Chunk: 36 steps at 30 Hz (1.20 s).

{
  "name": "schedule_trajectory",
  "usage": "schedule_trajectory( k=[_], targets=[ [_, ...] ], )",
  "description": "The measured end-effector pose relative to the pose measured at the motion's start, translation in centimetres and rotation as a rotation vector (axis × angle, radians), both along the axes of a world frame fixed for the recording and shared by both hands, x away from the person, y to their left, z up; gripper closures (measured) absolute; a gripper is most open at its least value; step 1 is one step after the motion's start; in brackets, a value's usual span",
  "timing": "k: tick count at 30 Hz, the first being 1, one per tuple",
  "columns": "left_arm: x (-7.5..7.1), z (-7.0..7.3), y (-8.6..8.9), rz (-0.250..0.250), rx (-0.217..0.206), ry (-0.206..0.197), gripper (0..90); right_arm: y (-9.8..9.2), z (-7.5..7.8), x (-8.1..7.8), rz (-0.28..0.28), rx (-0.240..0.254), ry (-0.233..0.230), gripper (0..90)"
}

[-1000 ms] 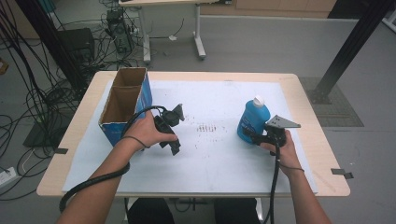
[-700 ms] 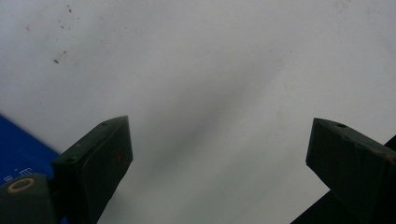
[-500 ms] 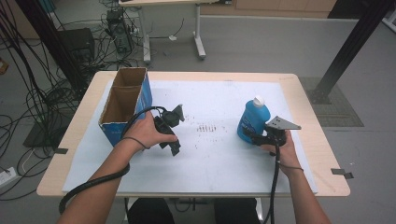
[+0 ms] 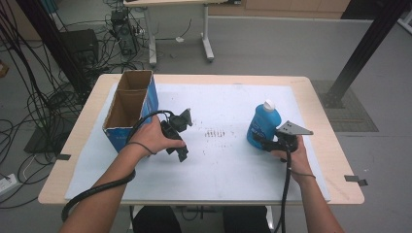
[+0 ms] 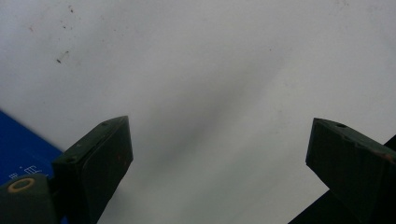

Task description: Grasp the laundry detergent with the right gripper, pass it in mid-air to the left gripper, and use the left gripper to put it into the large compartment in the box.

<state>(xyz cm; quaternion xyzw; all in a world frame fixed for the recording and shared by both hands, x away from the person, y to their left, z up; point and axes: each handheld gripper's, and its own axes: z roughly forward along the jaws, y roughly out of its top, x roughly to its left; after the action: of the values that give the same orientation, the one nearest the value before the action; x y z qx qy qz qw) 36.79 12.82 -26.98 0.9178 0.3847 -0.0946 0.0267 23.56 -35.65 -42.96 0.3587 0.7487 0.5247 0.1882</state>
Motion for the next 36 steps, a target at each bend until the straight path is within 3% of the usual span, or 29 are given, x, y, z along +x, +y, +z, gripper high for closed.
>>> schedule_trajectory(
  k=[36],
  targets=[
    [-0.1,0.17,0.16,0.001,-0.005,-0.006,7.7,0.05,-0.05,-0.08,0.0,-0.004,-0.007,41.4]
  ],
)
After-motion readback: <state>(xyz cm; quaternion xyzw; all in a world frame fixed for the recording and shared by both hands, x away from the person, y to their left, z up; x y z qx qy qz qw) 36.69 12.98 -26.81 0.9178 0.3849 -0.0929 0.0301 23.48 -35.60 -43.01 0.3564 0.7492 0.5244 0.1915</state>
